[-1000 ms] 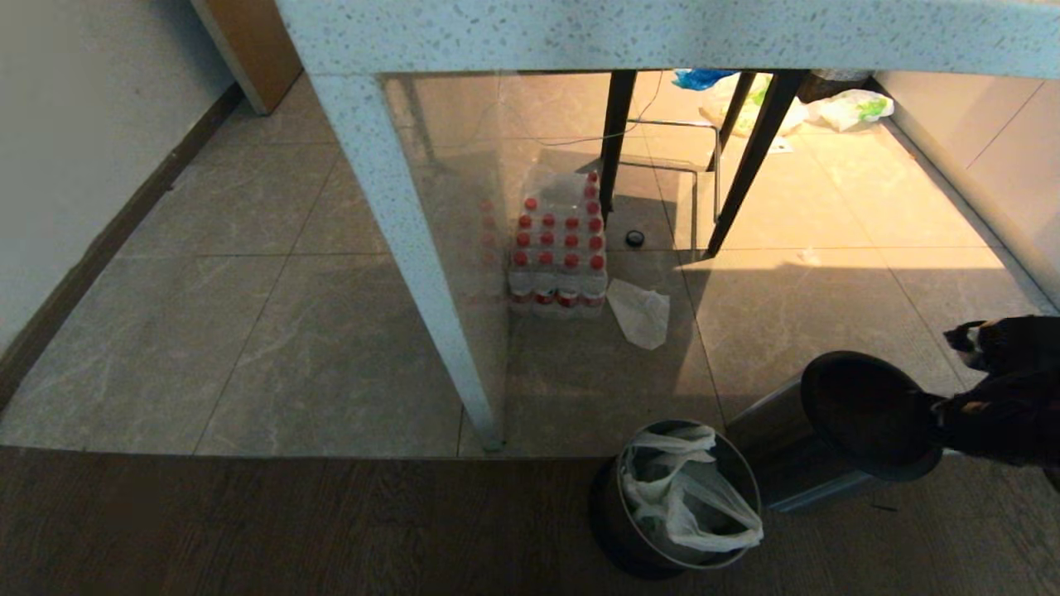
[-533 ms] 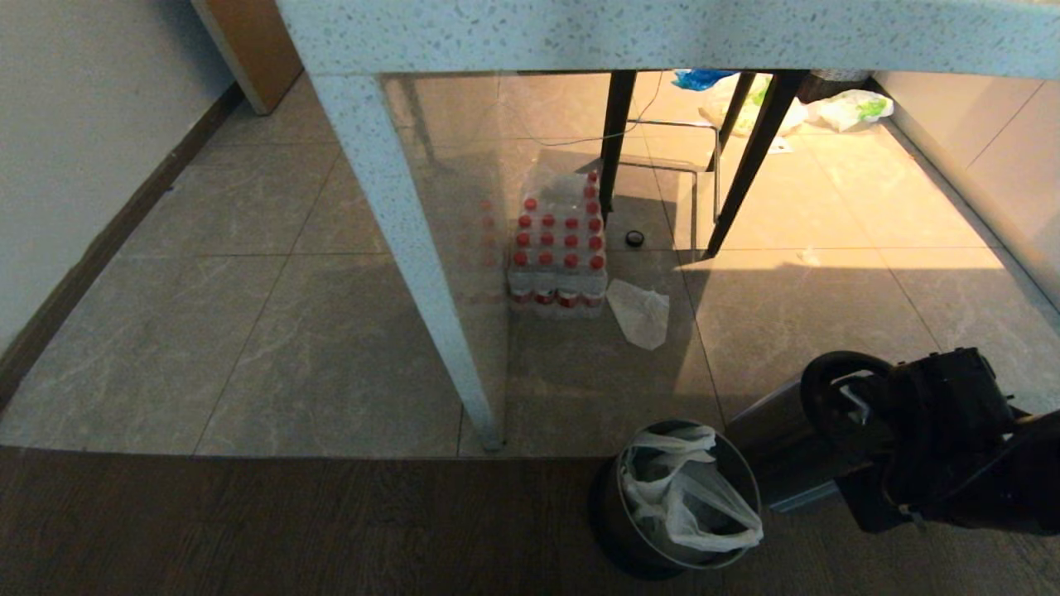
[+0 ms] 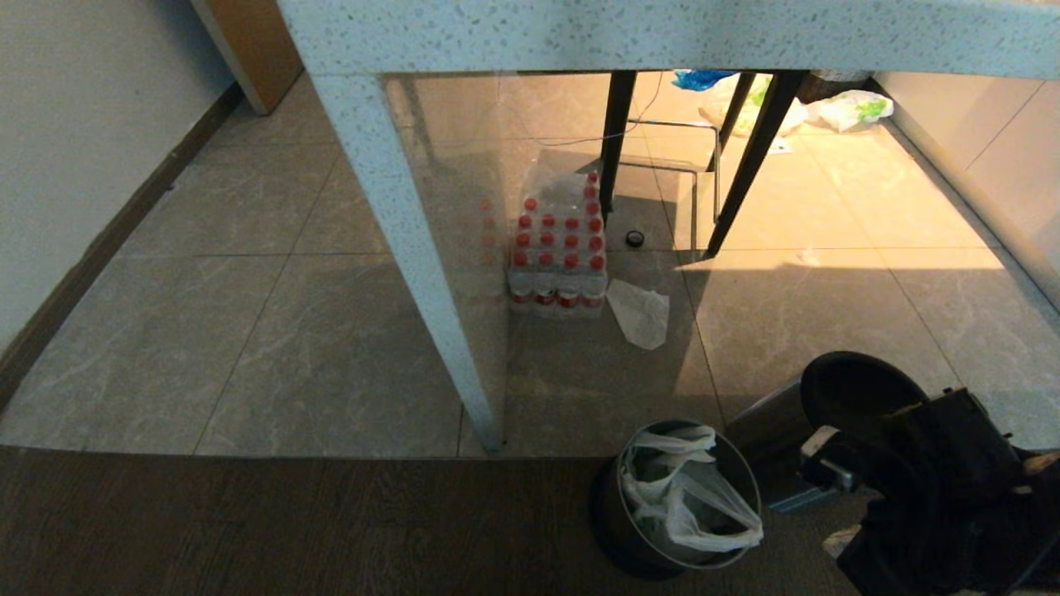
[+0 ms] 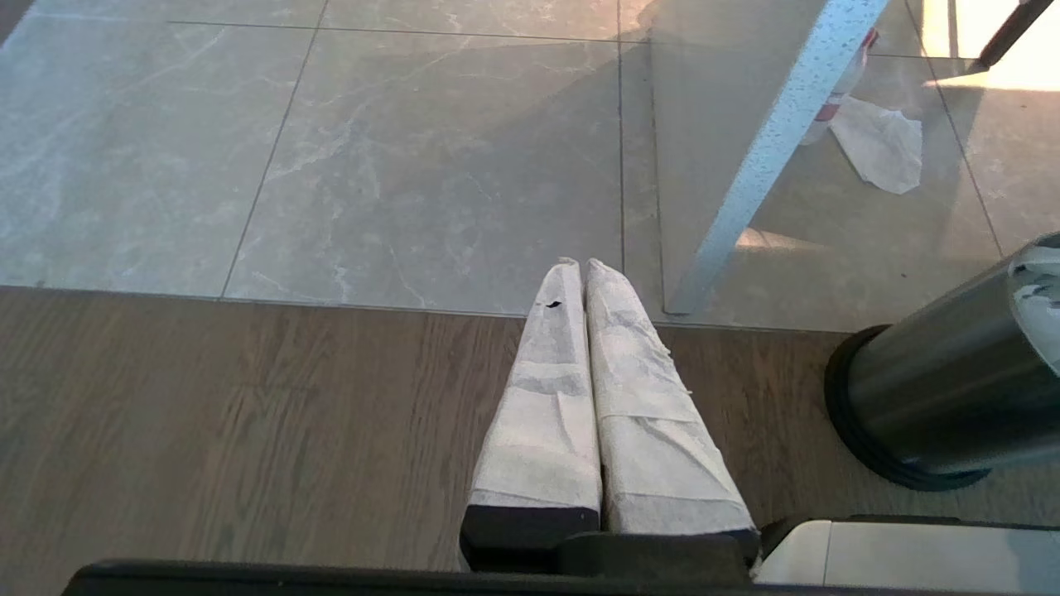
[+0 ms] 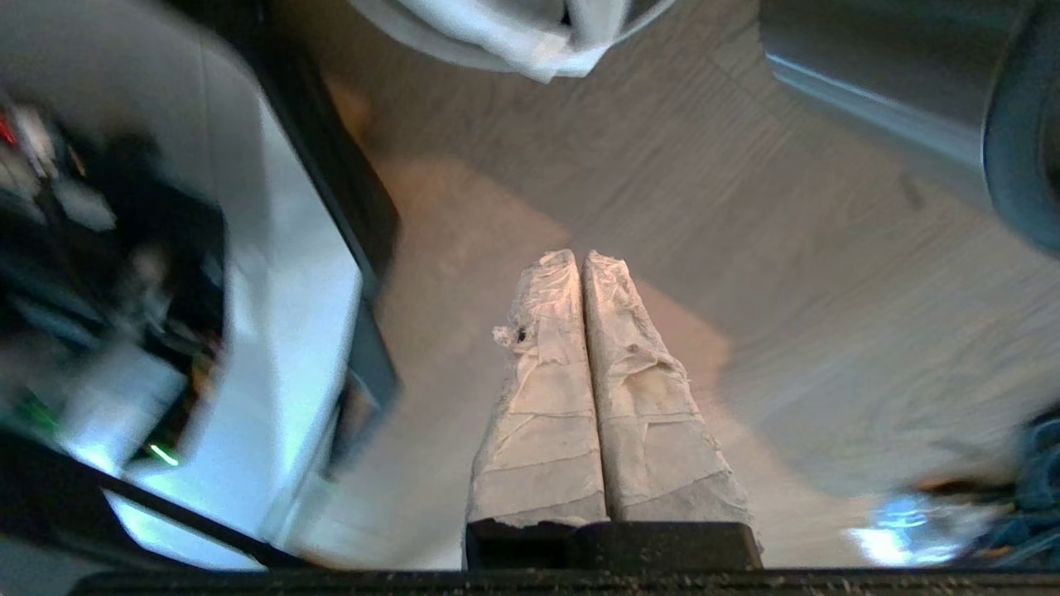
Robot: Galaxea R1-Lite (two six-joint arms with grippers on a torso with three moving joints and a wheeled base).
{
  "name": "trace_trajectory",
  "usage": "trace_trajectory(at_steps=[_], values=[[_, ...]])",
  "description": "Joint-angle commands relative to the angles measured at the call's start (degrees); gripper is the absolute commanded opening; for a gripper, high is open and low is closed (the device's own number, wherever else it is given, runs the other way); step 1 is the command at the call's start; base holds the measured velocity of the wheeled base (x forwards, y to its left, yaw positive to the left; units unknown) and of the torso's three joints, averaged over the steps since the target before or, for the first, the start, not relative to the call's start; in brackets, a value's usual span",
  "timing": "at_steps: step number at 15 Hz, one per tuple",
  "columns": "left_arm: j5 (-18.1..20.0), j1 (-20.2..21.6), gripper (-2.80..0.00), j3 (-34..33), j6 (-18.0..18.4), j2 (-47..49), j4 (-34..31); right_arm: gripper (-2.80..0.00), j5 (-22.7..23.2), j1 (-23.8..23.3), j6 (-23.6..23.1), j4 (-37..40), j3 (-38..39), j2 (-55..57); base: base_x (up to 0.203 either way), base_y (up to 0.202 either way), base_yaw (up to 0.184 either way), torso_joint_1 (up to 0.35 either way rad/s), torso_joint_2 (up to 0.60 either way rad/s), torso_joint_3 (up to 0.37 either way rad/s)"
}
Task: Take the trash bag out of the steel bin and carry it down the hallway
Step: Pick up the trash bag
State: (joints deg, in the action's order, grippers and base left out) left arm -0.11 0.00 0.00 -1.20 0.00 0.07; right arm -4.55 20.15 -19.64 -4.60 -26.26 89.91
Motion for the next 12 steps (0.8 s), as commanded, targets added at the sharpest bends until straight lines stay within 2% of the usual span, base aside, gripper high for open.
trace_trajectory(at_steps=[1,3,5,6,9,12], values=[[-0.1,0.0,-2.8,-0.1,0.0,0.0,0.0,-2.8,0.0,1.9,-2.7,-0.2,1.4,0.2,0.0,0.0,0.0,0.0,0.0,0.0],[0.0,0.0,-2.8,-0.1,0.0,0.0,0.0,-2.8,0.2,2.5,-5.7,-1.9,1.9,2.2,0.0,0.0,0.0,0.0,0.0,0.0],[0.0,0.0,-2.8,0.0,0.0,0.0,0.0,-2.8,0.5,4.5,-7.7,-8.4,2.2,6.0,0.0,0.0,0.0,0.0,0.0,0.0],[-0.1,0.0,-2.8,0.0,0.0,0.0,0.0,0.0,0.8,5.1,-8.6,-12.1,2.2,7.8,0.0,0.0,0.0,0.0,0.0,0.0],[0.0,0.0,-2.8,-0.1,0.0,0.0,0.0,0.0,1.0,5.8,-20.0,-18.1,2.9,13.4,0.0,0.0,0.0,0.0,0.0,0.0],[0.0,0.0,-2.8,-0.1,0.0,0.0,0.0,0.0,1.1,6.4,-25.2,-22.7,2.4,18.3,0.0,0.0,0.0,0.0,0.0,0.0]])
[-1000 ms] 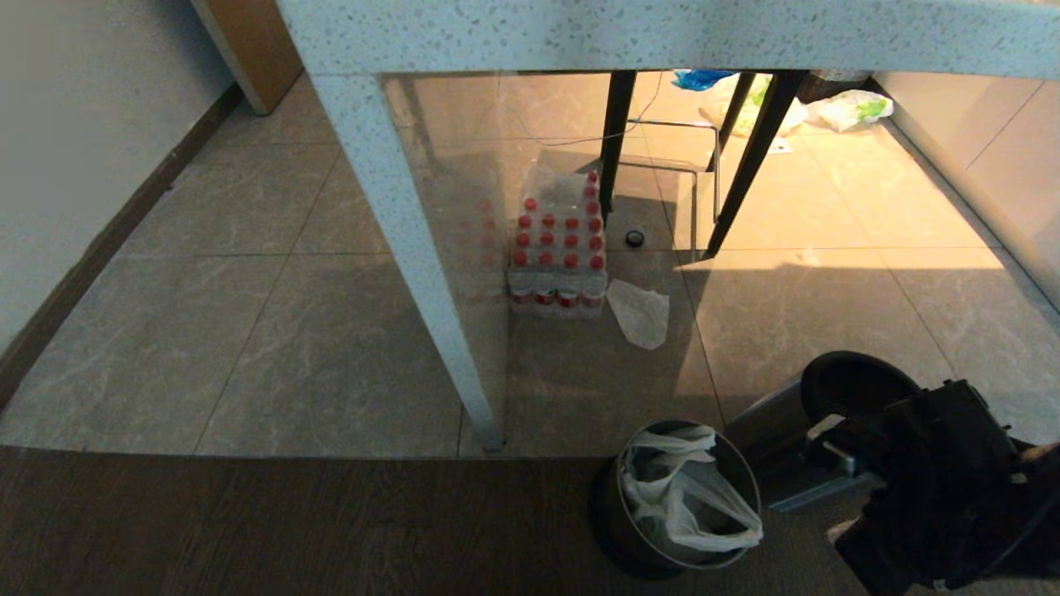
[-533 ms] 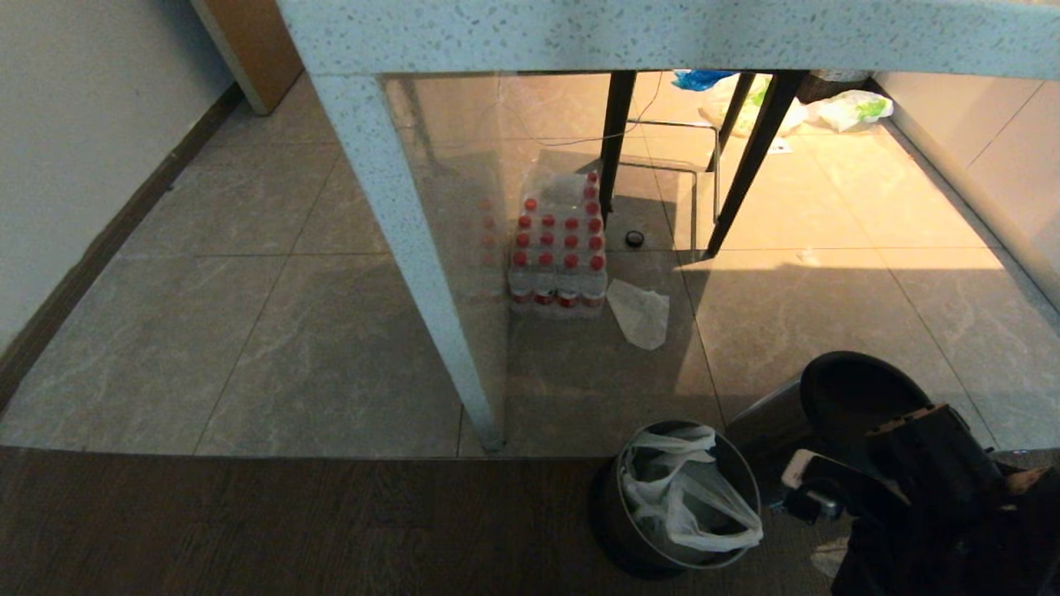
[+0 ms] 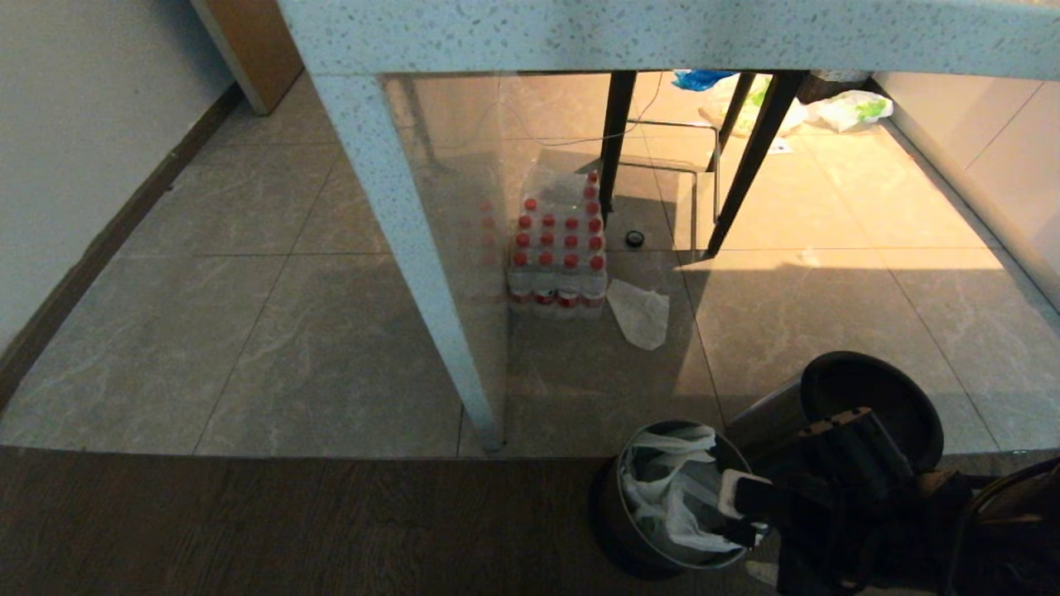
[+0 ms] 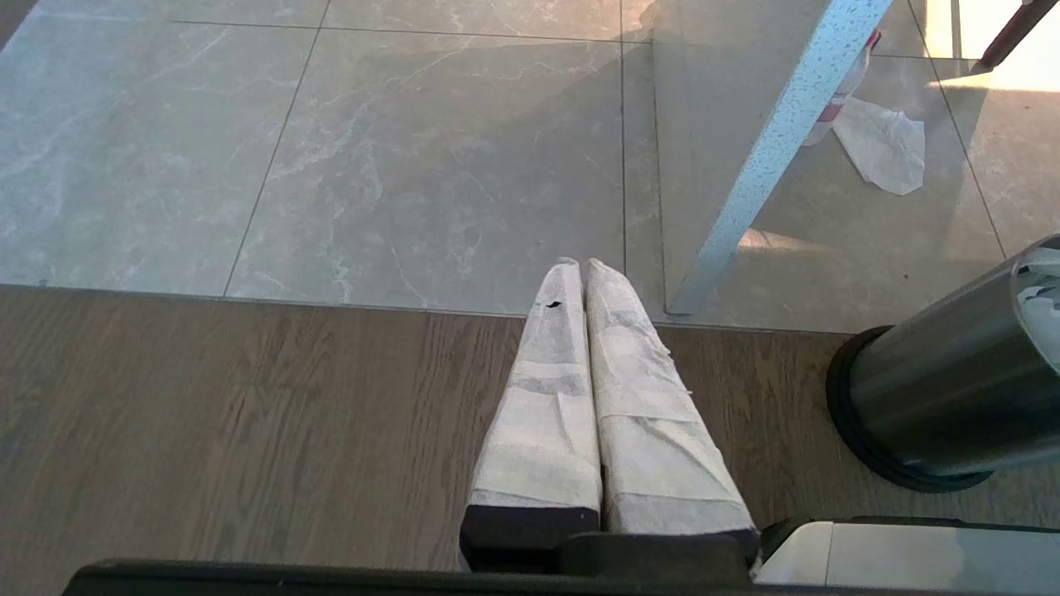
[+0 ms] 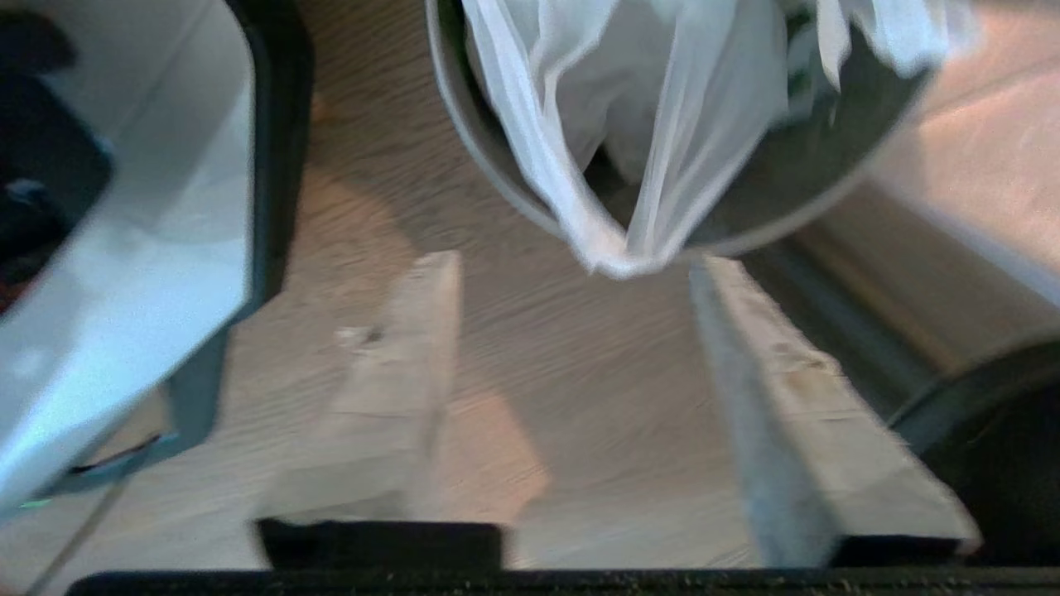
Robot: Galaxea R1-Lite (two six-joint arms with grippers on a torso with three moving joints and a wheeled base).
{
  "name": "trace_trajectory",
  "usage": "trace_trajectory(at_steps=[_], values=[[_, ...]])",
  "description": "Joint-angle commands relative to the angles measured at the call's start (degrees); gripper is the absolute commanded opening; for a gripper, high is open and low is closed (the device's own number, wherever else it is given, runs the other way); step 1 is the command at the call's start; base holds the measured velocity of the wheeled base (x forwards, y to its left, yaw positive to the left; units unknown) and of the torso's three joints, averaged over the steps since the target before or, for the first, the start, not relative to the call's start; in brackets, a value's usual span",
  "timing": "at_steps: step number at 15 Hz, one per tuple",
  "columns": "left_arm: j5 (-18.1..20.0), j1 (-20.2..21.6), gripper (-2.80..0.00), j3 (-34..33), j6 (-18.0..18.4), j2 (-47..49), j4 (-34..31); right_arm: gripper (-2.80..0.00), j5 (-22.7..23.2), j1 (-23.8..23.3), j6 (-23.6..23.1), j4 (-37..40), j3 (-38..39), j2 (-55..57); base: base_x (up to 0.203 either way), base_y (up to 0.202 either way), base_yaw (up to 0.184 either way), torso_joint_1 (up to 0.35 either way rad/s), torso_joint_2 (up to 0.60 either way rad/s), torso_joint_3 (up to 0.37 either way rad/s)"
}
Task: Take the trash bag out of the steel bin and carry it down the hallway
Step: Pick up the trash bag
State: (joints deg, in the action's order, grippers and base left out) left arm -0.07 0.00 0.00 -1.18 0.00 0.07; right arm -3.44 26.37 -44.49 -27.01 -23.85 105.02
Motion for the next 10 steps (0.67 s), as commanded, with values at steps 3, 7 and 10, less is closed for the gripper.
trace_trajectory(at_steps=[3,7,10], values=[[0.0,0.0,-2.8,0.0,0.0,0.0,0.0,0.0,-0.1,0.6,-1.2,-4.7,-1.3,7.9,0.0,0.0,0.0,0.0,0.0,0.0],[0.0,0.0,-2.8,-0.1,0.0,0.0,0.0,0.0,0.0,0.9,-3.0,-10.3,-1.9,12.8,0.0,0.0,0.0,0.0,0.0,0.0],[0.0,0.0,-2.8,-0.1,0.0,0.0,0.0,0.0,0.2,0.9,-6.1,-9.8,-1.3,13.2,0.0,0.0,0.0,0.0,0.0,0.0]])
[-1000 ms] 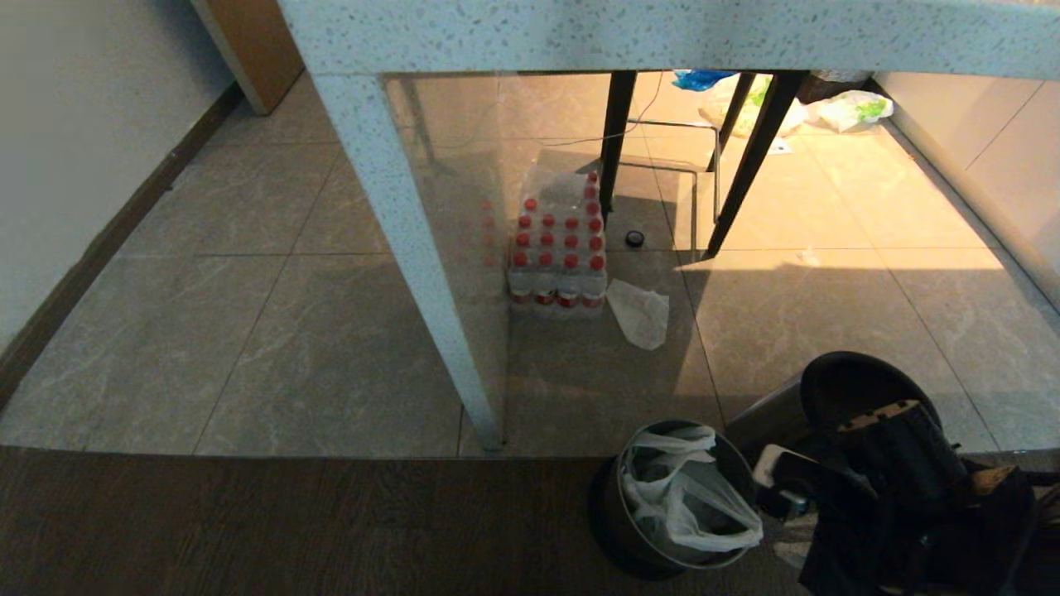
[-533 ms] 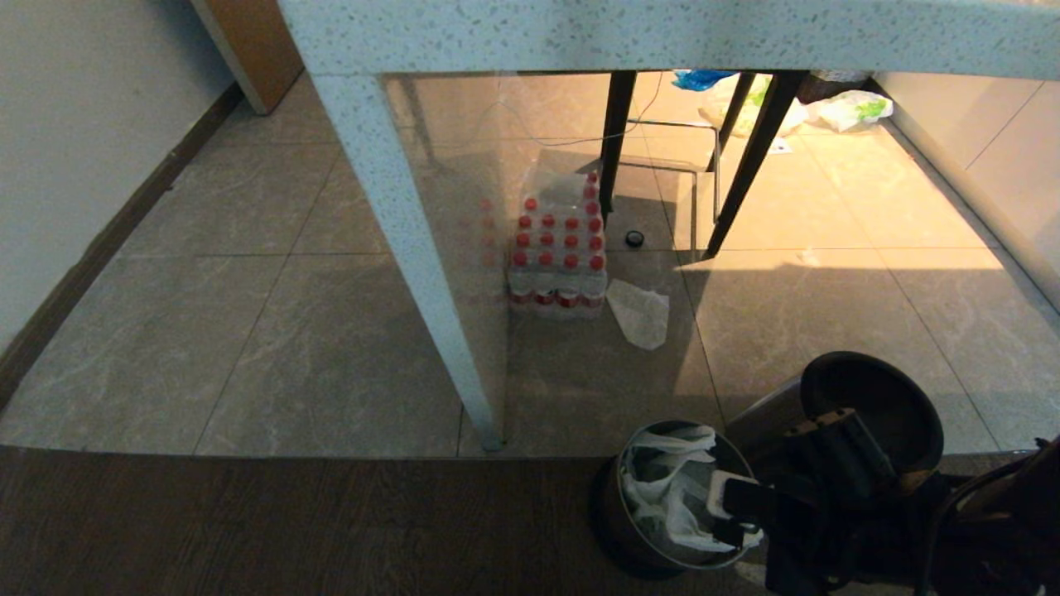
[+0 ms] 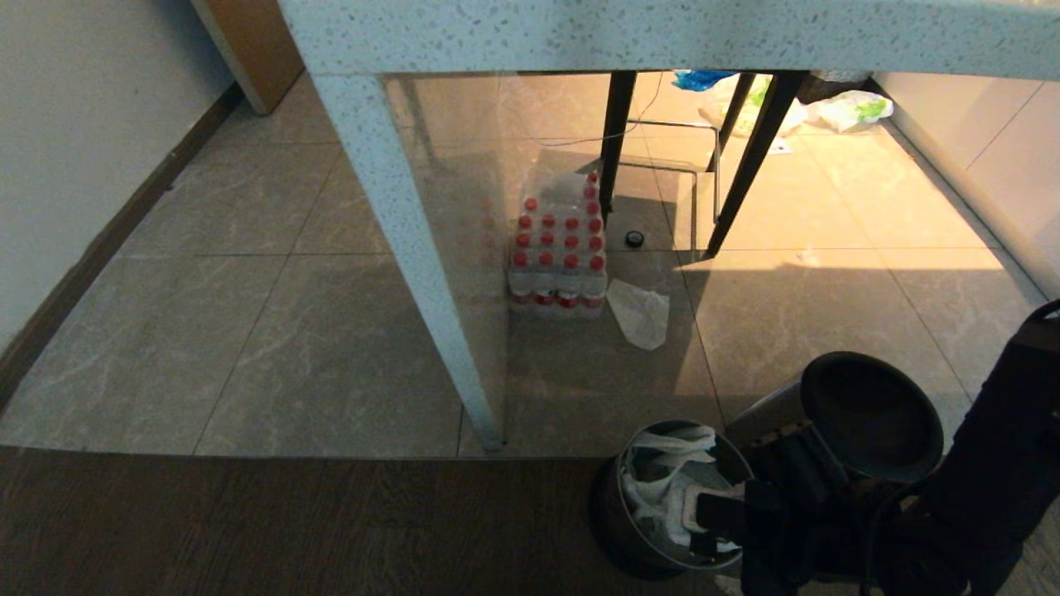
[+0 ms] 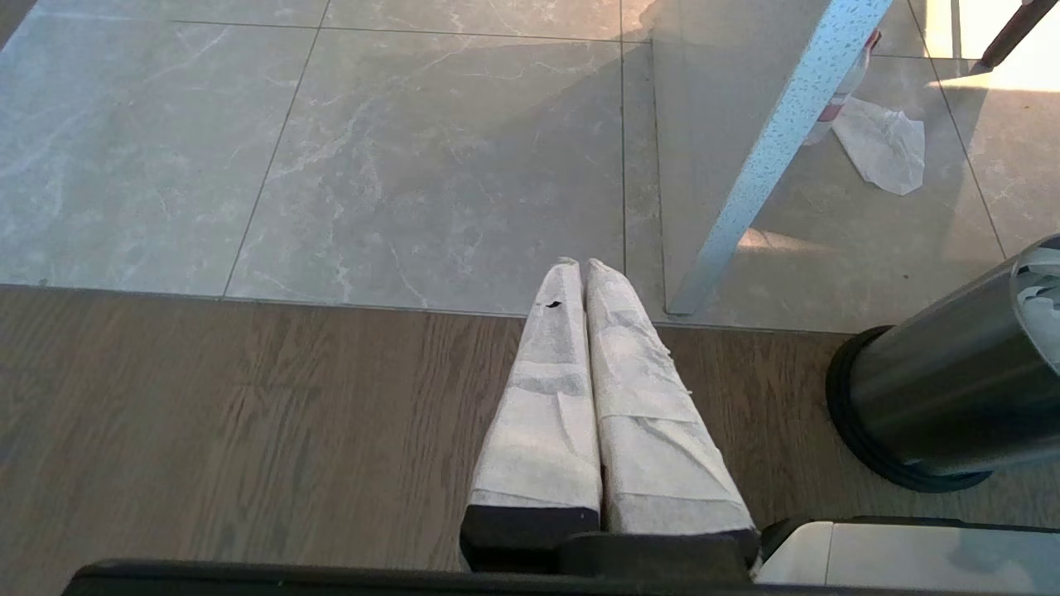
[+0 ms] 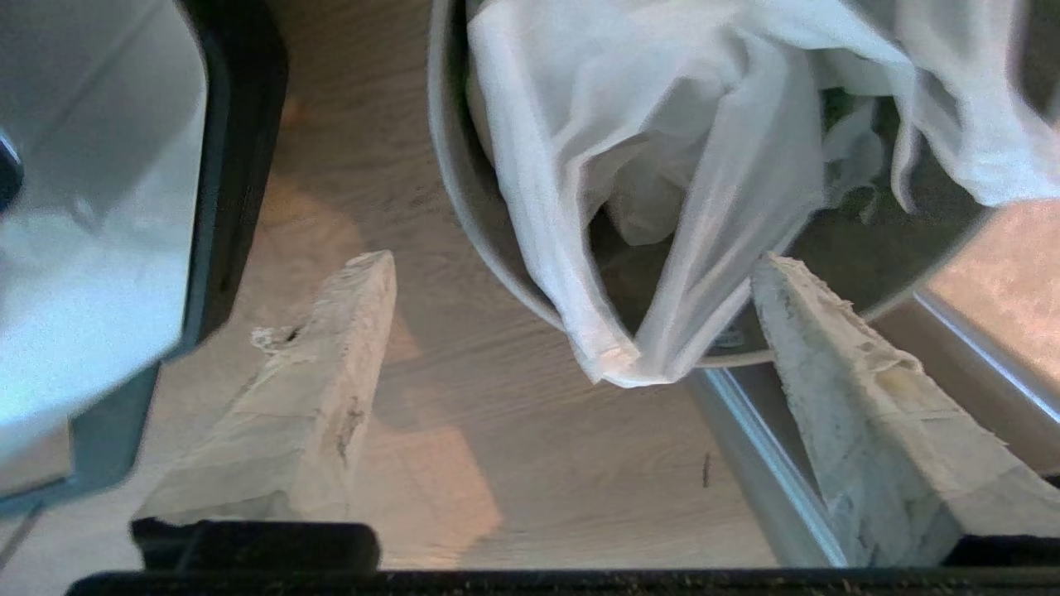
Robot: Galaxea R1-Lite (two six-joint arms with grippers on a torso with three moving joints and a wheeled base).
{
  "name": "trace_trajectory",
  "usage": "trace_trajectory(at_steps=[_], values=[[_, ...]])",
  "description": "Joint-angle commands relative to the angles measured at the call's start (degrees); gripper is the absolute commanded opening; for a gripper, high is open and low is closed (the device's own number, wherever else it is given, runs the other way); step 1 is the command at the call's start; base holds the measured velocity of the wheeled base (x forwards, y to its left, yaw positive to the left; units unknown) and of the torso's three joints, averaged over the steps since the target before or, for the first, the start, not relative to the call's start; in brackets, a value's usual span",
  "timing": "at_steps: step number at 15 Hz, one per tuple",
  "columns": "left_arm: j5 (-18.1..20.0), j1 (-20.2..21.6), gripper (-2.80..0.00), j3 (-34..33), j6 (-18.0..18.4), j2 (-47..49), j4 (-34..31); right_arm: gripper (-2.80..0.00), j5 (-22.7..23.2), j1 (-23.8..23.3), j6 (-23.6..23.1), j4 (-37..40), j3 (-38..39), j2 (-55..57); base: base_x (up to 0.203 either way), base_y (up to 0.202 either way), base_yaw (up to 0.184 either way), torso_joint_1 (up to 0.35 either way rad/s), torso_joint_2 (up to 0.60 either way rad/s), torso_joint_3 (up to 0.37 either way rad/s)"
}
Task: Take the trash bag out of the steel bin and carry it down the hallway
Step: Pick up the trash bag
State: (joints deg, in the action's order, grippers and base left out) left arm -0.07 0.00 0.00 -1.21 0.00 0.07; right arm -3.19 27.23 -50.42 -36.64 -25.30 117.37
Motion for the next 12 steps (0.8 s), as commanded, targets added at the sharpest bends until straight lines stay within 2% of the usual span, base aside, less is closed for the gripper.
trace_trajectory(at_steps=[1,8,12], values=[[0.0,0.0,-2.8,0.0,0.0,0.0,0.0,0.0,-0.1,0.0,-1.1,-0.2,0.5,0.9,0.0,0.0,0.0,0.0,0.0,0.0],[-0.1,0.0,-2.8,0.0,0.0,0.0,0.0,0.0,-0.5,-0.1,-2.3,-5.7,-0.7,7.3,0.0,0.0,0.0,0.0,0.0,0.0],[-0.1,0.0,-2.8,-0.1,0.0,0.0,0.0,0.0,-0.9,-0.1,-2.6,-15.7,-1.2,12.3,0.0,0.0,0.0,0.0,0.0,0.0]])
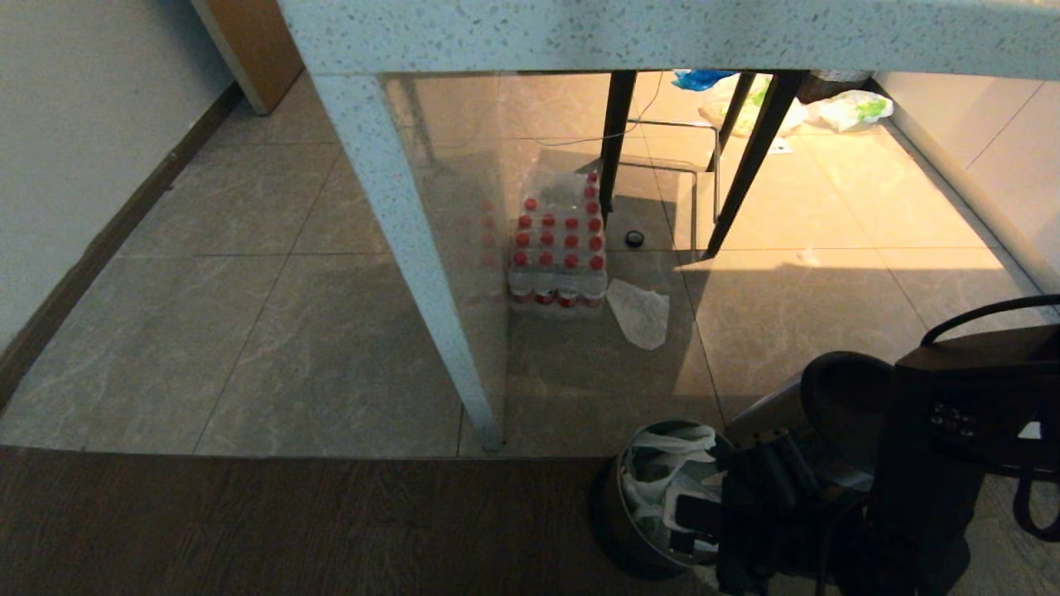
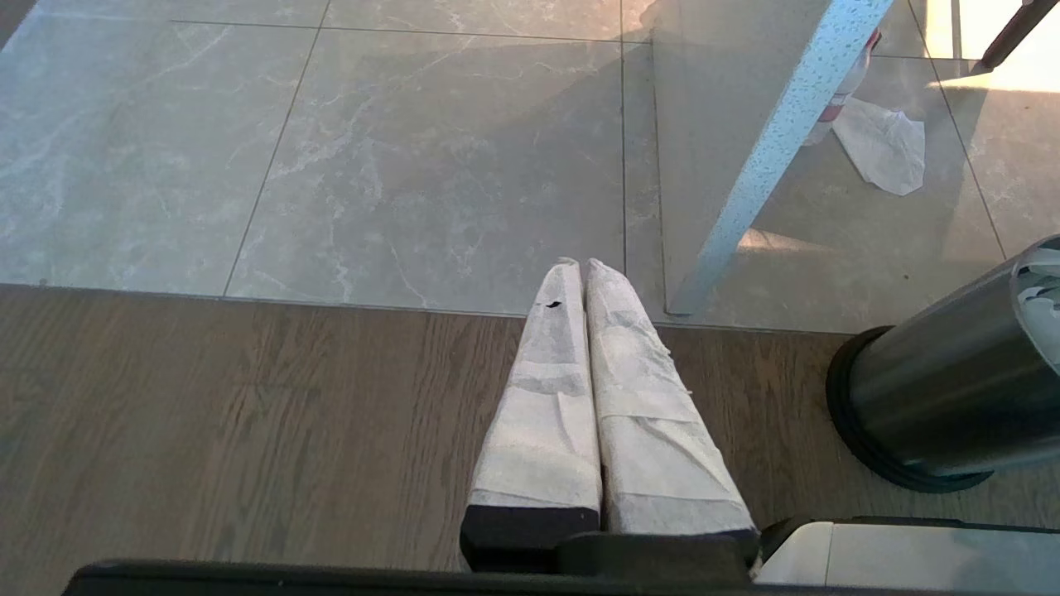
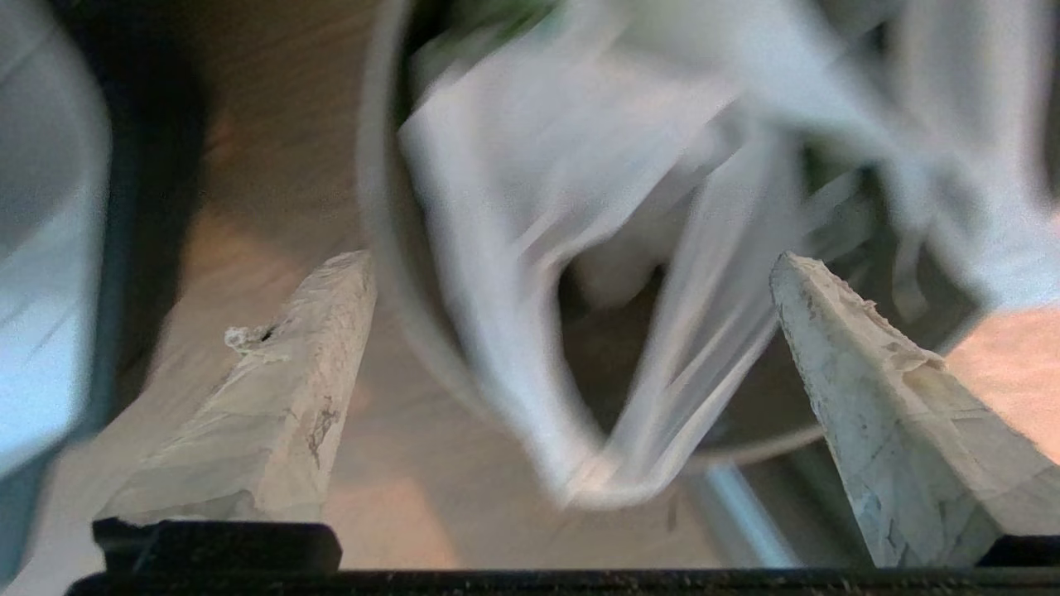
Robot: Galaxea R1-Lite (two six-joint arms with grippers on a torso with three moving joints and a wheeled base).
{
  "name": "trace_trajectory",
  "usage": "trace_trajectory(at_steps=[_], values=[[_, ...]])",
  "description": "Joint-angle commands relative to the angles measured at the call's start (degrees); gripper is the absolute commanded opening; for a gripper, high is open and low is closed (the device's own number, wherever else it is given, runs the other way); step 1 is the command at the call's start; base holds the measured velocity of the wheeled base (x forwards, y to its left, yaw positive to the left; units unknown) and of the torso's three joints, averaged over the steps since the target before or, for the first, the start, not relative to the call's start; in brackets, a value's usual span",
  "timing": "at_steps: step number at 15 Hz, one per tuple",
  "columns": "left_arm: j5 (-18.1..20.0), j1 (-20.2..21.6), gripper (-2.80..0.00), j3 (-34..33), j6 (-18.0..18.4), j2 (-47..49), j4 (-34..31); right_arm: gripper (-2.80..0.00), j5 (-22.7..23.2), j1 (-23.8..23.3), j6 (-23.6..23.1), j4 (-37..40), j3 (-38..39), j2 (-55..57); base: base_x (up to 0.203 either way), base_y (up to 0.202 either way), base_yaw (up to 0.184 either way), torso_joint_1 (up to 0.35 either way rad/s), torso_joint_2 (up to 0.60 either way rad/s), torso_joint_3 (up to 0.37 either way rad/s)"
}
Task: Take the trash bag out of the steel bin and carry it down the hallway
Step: Pick up the trash bag
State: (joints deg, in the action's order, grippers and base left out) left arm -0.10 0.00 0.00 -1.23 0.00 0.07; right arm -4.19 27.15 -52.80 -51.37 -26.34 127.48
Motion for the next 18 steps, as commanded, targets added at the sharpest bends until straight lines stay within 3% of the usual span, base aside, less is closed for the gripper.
trace_trajectory(at_steps=[1,9,13,14,16,18], values=[[0.0,0.0,-2.8,-0.1,0.0,0.0,0.0,0.0,-0.2,0.0,-0.6,-2.3,-0.2,2.4,0.0,0.0,0.0,0.0,0.0,0.0],[0.0,0.0,-2.8,-0.1,0.0,0.0,0.0,0.0,-0.2,-0.2,-3.4,-14.9,-0.2,3.9,0.0,0.0,0.0,0.0,0.0,0.0],[0.0,0.0,-2.8,0.0,0.0,0.0,0.0,0.0,0.2,-0.3,-2.7,-15.0,-1.8,4.8,0.0,0.0,0.0,0.0,0.0,0.0],[0.0,0.0,-2.8,-0.1,0.0,0.0,0.0,0.0,1.0,-0.4,-1.5,-14.8,-2.5,5.0,0.0,0.0,0.0,0.0,0.0,0.0],[0.0,0.0,-2.8,0.0,0.0,0.0,0.0,0.0,7.5,-0.4,3.8,-13.8,-4.2,6.2,0.0,0.0,0.0,0.0,0.0,0.0],[-0.1,0.0,-2.8,0.0,0.0,0.0,0.0,0.0,10.2,-0.3,5.0,-13.4,-5.2,7.3,0.0,0.0,0.0,0.0,0.0,0.0]])
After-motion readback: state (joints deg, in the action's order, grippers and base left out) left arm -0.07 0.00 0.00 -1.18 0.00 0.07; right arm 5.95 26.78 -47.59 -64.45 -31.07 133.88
